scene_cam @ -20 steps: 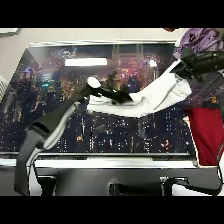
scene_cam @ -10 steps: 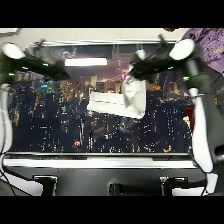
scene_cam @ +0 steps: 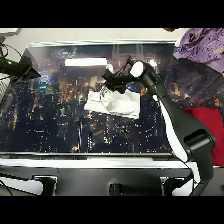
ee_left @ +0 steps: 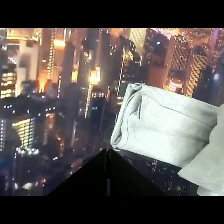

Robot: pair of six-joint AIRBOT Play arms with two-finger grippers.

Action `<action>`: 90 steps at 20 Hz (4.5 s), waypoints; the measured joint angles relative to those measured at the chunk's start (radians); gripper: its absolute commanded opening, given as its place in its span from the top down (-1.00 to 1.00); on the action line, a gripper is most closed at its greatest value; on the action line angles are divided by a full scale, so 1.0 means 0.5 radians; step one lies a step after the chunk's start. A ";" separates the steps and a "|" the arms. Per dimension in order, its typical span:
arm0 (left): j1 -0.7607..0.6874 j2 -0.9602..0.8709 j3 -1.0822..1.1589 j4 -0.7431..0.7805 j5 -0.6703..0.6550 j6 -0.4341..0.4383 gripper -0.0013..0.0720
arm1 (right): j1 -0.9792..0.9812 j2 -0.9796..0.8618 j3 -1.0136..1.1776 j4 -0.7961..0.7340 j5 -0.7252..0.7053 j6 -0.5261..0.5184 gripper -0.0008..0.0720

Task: Fold the clothes and pants, and hang the long-sleeved shirts on hangers.

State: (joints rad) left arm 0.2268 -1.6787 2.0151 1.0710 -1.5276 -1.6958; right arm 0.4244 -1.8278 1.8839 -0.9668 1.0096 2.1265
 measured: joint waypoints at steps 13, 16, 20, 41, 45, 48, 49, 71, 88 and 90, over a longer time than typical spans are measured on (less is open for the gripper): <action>0.002 0.003 -0.076 0.007 0.024 0.036 0.92 | 0.129 -0.089 0.001 0.260 -0.374 -0.298 -0.17; 0.002 0.003 -0.099 0.007 0.034 0.039 0.92 | 0.117 -0.079 0.001 0.375 -0.349 -0.401 -0.18; 0.002 0.003 -0.110 0.007 0.046 0.040 0.92 | -0.079 0.011 0.001 0.446 -0.090 -0.557 -0.36; 0.002 0.003 -0.111 0.007 0.145 0.100 0.92 | -0.838 -0.101 -1.004 0.704 0.192 -1.396 0.15; 0.002 0.003 -0.111 0.007 0.157 0.100 0.92 | -0.800 -0.110 -1.015 0.786 0.110 -1.415 0.91; 0.002 0.003 -0.111 0.007 0.160 0.100 0.92 | -0.812 -0.054 -0.994 0.861 0.080 -1.427 0.91; 0.002 0.003 -0.111 0.007 0.160 0.100 0.92 | -0.835 -0.029 -0.969 0.875 0.080 -1.423 0.91; 0.002 0.003 -0.111 0.005 0.013 0.040 0.92 | -2.067 0.954 -0.694 -0.275 0.105 -0.183 0.91; -0.150 0.017 -0.111 0.005 -0.276 0.035 0.92 | -2.087 1.227 -0.694 -1.276 0.720 0.123 0.91; -0.156 0.017 -0.111 0.005 -0.278 0.036 0.92 | -2.087 1.232 -0.699 -1.395 0.848 0.047 0.91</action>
State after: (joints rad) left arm 0.1486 -1.6703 1.9594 1.0733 -1.6665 -1.6779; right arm -0.6193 -1.2118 1.5345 -1.6642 1.4334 2.1498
